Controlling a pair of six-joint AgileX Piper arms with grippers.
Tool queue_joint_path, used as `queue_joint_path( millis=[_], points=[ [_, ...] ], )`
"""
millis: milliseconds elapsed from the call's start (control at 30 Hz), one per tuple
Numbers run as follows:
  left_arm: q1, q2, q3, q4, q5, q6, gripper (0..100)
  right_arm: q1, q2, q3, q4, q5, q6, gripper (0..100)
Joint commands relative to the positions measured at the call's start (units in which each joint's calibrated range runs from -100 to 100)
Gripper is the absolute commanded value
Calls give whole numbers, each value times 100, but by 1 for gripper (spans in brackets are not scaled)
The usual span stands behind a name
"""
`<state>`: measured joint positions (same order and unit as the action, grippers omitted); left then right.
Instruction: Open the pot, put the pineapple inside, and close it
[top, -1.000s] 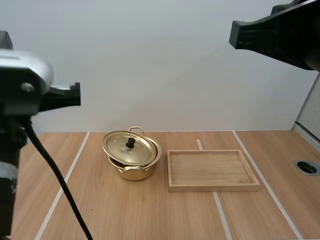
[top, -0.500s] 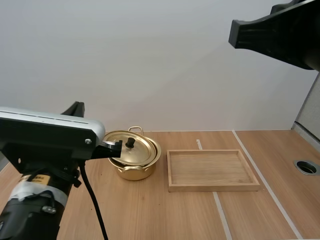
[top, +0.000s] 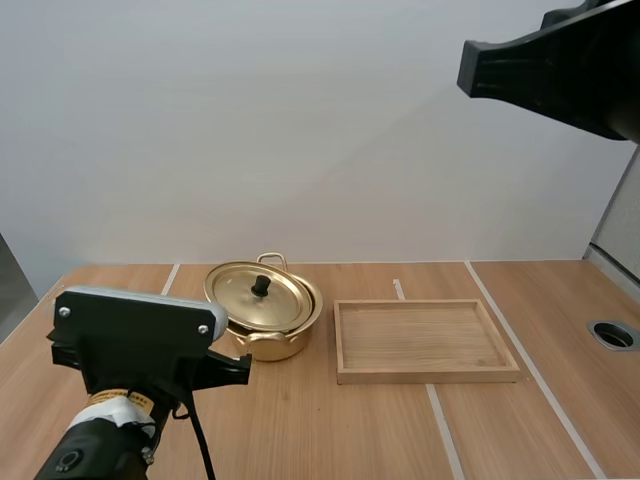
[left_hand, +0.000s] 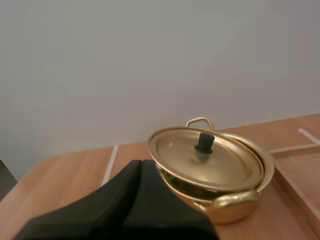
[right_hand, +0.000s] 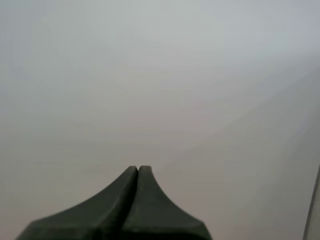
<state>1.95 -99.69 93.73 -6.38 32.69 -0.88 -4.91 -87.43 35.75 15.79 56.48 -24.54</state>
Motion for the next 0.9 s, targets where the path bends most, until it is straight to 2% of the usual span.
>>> queue_joint_path(
  millis=[0, 200, 400, 567, 867],
  points=[
    [-6, -31, 165, 80, 212, -355, 0, -28, -41, -42, 9, -36, -5, 0],
    [-6, -31, 627, 104, -165, -422, 0, -28, -41, -42, 9, -36, -5, 0],
    [-6, -31, 627, 147, -330, -558, 0, -28, -41, -42, 9, -36, -5, 0],
    [-6, -31, 627, 803, -330, -1290, 0, -28, -41, -42, 9, -36, -5, 0],
    [-6, -31, 627, 842, -346, -1319, 0, -28, -41, -42, 9, -36, -5, 0]
  ],
)
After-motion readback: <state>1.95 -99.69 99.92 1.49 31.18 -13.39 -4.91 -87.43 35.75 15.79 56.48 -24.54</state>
